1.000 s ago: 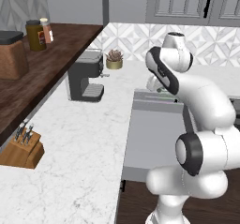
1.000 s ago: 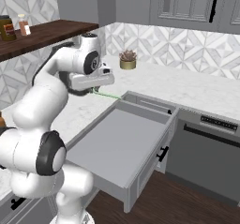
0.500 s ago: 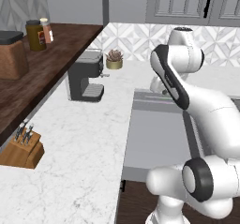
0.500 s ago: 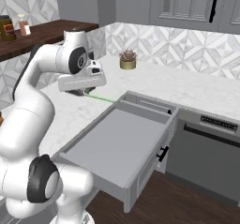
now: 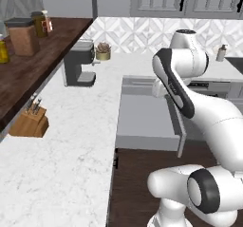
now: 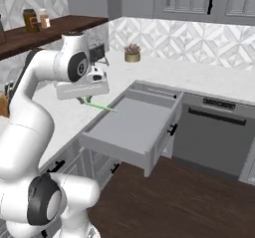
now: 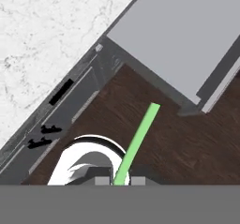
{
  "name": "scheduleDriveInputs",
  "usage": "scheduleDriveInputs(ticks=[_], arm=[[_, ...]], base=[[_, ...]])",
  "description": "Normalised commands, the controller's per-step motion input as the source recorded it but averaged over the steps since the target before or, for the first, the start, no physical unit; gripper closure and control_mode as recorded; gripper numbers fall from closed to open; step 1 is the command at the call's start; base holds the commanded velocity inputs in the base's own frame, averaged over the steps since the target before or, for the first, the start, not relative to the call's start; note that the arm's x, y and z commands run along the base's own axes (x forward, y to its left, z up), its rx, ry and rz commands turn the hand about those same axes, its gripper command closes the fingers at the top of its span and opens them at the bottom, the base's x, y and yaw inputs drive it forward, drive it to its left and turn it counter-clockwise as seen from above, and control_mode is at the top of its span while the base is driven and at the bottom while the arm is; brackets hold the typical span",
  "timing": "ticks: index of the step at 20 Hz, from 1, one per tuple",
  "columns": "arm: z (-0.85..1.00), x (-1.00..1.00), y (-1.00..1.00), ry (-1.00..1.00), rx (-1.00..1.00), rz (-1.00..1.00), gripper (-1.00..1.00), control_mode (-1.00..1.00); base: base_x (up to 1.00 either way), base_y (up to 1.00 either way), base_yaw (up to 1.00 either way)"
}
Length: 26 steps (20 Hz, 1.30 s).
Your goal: Take a straw from the drawer in front and place it inside the glass cup on the dining counter.
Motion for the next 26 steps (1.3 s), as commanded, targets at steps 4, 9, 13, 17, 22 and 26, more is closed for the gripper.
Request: scheduleDriveInputs(ticks=[4, 9, 13, 17, 22, 26], arm=[[0.00, 0.00, 0.00, 0.00, 0.00, 0.00, 1.00, 1.00], [0.00, 0.00, 0.00, 0.00, 0.00, 0.00, 1.00, 1.00], [0.00, 0.00, 0.00, 0.00, 0.00, 0.00, 1.00, 1.00], [0.00, 0.00, 0.00, 0.00, 0.00, 0.00, 1.00, 1.00], [0.00, 0.00, 0.00, 0.00, 0.00, 0.00, 1.00, 1.00], [0.00, 0.00, 0.00, 0.00, 0.00, 0.00, 1.00, 1.00]], base=[[-0.59, -0.65, -0.41], [0.00, -0.83, -0.76], [0.00, -0.70, -0.81], [0.00, -0.65, -0.83], [0.00, -0.66, -0.82], [0.00, -0.80, -0.79]])
